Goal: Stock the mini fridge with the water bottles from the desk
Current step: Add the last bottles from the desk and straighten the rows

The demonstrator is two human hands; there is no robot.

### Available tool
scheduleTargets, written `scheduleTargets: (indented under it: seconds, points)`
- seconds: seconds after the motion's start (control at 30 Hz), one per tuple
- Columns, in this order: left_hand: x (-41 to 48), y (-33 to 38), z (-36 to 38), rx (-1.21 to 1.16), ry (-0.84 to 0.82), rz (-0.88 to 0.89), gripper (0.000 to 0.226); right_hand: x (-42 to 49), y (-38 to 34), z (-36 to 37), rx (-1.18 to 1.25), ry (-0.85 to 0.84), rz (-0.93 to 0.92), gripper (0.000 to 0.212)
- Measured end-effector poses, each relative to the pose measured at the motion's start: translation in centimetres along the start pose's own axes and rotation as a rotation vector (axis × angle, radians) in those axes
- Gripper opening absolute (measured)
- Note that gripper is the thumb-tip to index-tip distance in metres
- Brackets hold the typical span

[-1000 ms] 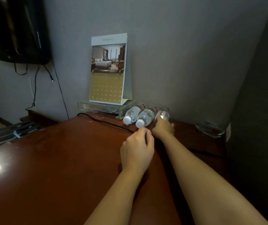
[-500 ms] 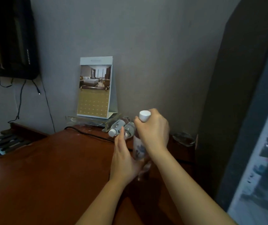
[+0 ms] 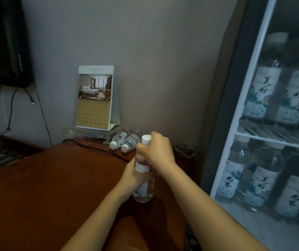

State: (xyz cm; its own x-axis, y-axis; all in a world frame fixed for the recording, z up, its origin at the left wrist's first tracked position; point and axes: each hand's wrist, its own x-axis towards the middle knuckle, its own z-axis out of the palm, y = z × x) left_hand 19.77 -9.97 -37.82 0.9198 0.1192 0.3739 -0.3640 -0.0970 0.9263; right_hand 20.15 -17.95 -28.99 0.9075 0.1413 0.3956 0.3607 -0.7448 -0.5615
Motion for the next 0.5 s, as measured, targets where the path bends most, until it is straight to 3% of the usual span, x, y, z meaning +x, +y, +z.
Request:
scheduleTargets:
  seconds: [0.2,0.5]
  points:
    - [-4.2,2.0,0.0,-0.037,-0.034,-0.113,0.042,-3.8,-0.7,-1.7,-0.03,-0.039,0.02,0.034]
    - [-12.6,5.4,1.7,0.117,0.013,-0.254,0.03,-13.0,-1.5,-4.9,0.023,-0.061,-0.054,0.034]
